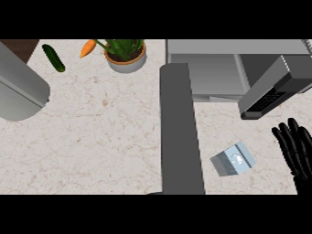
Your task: Pick up the milk, place it into the microwave and close the microwave
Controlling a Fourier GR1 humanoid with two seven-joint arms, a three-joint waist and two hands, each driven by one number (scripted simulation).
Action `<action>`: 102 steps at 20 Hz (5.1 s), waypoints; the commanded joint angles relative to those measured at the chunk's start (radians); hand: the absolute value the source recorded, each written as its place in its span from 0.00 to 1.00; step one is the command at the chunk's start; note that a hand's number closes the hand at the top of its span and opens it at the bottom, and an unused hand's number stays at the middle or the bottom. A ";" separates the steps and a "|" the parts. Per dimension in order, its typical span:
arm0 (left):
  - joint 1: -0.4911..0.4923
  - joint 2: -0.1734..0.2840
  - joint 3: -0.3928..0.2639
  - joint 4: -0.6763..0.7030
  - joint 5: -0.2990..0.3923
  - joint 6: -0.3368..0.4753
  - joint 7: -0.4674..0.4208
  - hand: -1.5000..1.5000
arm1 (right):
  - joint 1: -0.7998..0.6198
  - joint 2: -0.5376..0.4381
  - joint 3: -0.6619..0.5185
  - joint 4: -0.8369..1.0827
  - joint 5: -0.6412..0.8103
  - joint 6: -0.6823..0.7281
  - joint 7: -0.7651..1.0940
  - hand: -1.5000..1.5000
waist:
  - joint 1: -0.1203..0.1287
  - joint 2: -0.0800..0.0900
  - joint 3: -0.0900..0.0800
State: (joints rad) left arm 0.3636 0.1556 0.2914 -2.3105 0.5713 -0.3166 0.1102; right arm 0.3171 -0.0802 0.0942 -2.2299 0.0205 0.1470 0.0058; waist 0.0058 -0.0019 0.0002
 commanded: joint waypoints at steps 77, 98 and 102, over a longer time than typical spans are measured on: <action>0.147 -0.067 0.335 -0.023 0.349 -0.307 0.175 0.00 | -0.956 -0.051 -0.408 1.998 0.139 -0.218 -1.055 1.00 | 0.023 0.011 0.002; 0.005 -0.039 0.313 0.115 0.301 -0.378 0.151 0.00 | -1.273 -0.236 -0.391 2.101 0.215 -0.420 -0.770 1.00 | 0.105 0.051 0.004; -0.017 -0.039 0.293 0.089 0.290 -0.345 0.170 0.00 | -1.305 -0.260 -0.396 2.117 0.218 -0.449 -0.731 1.00 | 0.113 0.056 0.006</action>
State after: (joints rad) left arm 0.3624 0.1042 0.5921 -2.2168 0.8589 -0.6720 0.2693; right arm -0.9574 -0.3126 -0.3048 -0.1276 0.2270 -0.2579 -0.7673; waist 0.1065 0.0493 0.0057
